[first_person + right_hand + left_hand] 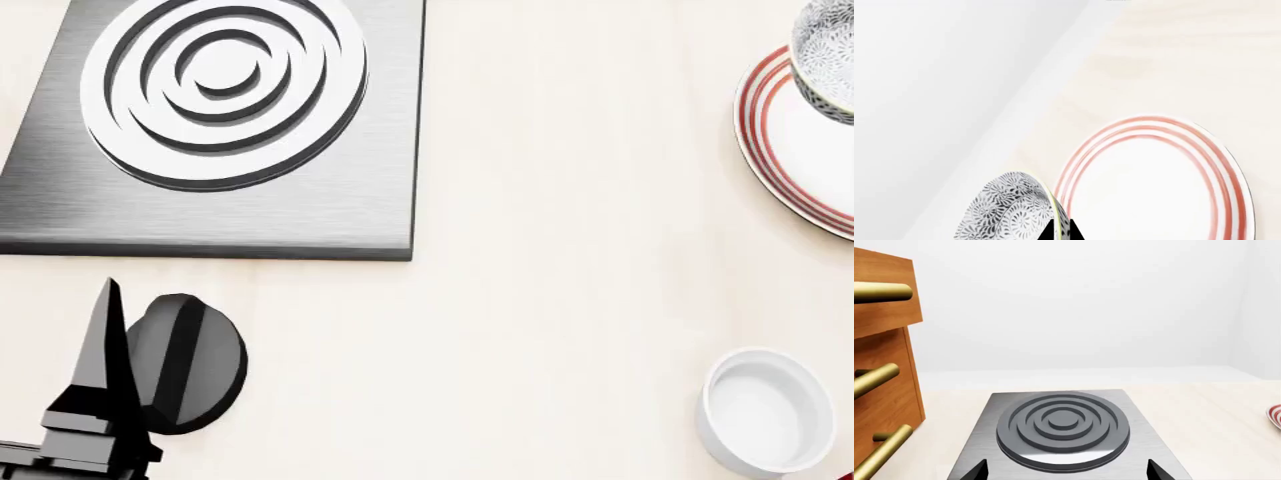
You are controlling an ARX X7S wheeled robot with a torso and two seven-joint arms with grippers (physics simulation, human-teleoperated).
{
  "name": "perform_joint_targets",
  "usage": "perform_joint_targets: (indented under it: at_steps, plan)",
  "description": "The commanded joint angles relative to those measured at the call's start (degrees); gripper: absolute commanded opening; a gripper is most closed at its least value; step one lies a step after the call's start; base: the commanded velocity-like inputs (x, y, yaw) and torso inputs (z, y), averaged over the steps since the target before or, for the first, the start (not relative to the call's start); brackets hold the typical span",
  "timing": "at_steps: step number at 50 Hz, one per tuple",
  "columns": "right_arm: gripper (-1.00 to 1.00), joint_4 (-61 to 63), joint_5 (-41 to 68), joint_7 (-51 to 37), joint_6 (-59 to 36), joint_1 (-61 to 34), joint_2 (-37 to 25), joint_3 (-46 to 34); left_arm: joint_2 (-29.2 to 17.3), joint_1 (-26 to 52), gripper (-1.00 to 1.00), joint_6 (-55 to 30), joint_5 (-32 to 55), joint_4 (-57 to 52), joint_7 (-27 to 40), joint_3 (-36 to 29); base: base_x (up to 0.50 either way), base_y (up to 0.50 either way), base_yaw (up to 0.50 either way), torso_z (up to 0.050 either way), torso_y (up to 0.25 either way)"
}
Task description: Pick the akita bowl next to the ramekin and place it on the plate.
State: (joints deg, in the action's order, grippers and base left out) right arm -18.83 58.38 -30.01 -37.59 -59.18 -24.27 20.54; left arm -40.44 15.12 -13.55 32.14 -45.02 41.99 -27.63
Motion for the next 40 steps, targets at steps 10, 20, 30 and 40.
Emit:
perform_joint_targets:
  at_steps: [10,20,30,40]
  plan:
    - [-1.0,-9.1,-4.1,2.9,2.5,-6.1,-1.7,-3.0,0.3,0.1,1.0,0.1,-0.7,0.6,-0.2,-0.6,0.0,0.0,0.0,0.002,0.0]
    - [-1.0,-14.0,-6.0,4.1,3.7,-9.6,-2.0,-4.5,0.3,0.0,1.0,0.2,-1.0,0.7,-0.2,-0.8,0.0,0.0,0.0,0.0,0.001]
    - [-1.0,-19.2,-8.6,5.3,4.9,-13.3,-2.9,-6.5,0.4,-0.1,1.0,0.6,-1.3,1.1,-0.5,-1.0,0.0,0.0,0.0,0.0,0.0]
    - [-1.0,-27.2,-11.4,8.6,8.5,-16.4,-2.4,-8.4,0.4,-0.2,1.0,0.9,-1.3,1.4,-0.6,-1.0,0.0,0.0,0.0,0.0,0.001]
